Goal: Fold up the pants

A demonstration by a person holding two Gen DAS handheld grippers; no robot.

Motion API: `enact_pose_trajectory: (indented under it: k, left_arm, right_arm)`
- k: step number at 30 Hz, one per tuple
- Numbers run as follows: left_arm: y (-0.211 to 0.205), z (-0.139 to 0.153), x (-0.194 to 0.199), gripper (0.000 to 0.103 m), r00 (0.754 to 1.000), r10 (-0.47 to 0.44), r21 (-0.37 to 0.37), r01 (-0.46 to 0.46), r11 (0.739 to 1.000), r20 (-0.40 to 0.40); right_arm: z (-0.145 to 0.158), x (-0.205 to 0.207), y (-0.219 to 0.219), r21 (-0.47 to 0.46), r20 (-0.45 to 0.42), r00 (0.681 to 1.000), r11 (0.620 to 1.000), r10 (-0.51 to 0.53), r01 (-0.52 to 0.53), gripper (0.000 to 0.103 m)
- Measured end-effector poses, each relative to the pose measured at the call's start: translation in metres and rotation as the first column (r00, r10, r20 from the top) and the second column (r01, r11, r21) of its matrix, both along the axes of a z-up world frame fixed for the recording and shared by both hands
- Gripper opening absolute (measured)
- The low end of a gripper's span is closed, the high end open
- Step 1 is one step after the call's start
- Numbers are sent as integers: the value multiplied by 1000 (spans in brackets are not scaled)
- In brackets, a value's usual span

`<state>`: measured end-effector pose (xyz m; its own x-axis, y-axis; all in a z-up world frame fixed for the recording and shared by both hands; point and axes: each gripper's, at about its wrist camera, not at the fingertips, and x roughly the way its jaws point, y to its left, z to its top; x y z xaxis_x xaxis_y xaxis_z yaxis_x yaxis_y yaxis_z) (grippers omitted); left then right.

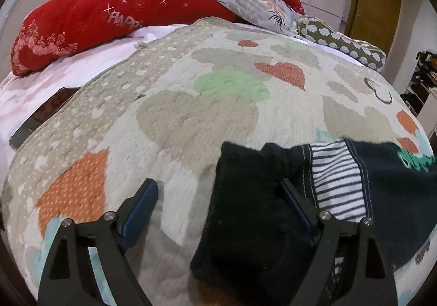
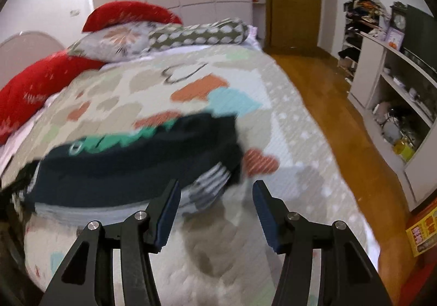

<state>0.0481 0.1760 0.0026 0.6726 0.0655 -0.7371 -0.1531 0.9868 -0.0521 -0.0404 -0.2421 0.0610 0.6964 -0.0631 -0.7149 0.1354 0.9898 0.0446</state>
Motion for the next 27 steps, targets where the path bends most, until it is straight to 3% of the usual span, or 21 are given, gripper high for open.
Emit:
enact_pose_trajectory:
  k: [3, 5, 9, 13, 16, 20, 24, 27]
  left_arm:
    - [2, 8, -13, 88, 1000, -29, 31, 29, 999, -10]
    - [10, 18, -20, 88, 999, -33, 4, 33, 999, 6]
    - [35, 30, -17, 88, 999, 34, -99, -32, 995, 16]
    - [67, 27, -11, 89, 992, 123, -275, -125, 953, -23]
    - [76, 35, -21, 89, 979, 204, -249, -198, 948, 0]
    - [91, 45, -34, 89, 979, 203, -333, -199, 922, -23]
    - [63, 74, -52, 89, 992, 112, -273, -91, 958, 63]
    - [23, 81, -57, 89, 996, -7, -210, 26, 977, 90]
  right_arm:
    - [-9, -12, 8, -43, -34, 999, 999, 13, -14, 59]
    - [-12, -18, 3, -61, -39, 999, 998, 5, -7, 59]
    - [-14, -27, -7, -85, -46, 999, 996, -12, 8, 59]
    - [-16, -28, -5, -54, -41, 999, 998, -25, 22, 59]
    - [-18, -27, 3, -49, -42, 999, 999, -13, 10, 59]
    - [-20, -26, 15, -49, -41, 999, 999, 12, -14, 59]
    - [-22, -28, 23, -54, -36, 999, 998, 33, -35, 59]
    - [-26, -28, 26, -39, -47, 998, 999, 35, -37, 59]
